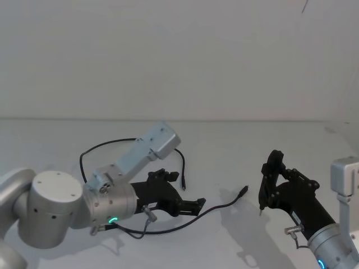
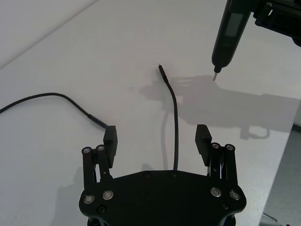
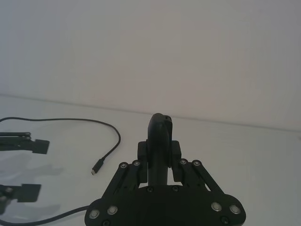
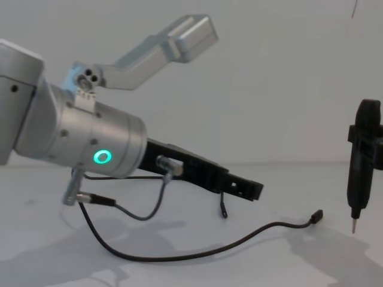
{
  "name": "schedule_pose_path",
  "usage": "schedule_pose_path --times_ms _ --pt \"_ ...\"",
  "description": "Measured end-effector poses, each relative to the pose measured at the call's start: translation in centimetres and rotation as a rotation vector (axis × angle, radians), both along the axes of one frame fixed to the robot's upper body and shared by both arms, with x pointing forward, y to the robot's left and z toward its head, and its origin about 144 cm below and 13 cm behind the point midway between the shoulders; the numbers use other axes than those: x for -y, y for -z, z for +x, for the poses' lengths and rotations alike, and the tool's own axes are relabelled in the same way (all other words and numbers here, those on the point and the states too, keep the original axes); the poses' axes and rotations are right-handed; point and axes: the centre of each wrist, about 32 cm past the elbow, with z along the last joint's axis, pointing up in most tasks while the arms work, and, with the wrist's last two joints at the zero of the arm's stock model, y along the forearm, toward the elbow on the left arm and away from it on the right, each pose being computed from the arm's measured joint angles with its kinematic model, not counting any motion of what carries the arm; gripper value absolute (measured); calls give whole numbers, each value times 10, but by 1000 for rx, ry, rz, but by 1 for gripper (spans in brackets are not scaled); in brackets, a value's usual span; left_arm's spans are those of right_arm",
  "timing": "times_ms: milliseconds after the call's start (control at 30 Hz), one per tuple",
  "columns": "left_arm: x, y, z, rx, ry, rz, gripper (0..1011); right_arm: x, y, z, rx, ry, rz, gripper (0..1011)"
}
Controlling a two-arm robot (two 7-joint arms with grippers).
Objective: Pick up the data cable with the one hand.
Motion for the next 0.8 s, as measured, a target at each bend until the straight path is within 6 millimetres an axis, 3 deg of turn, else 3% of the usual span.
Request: schedule_pose_path --times_ms 800 --pt "43 20 17 -8 37 113 1001 0 0 0 0 0 0 279"
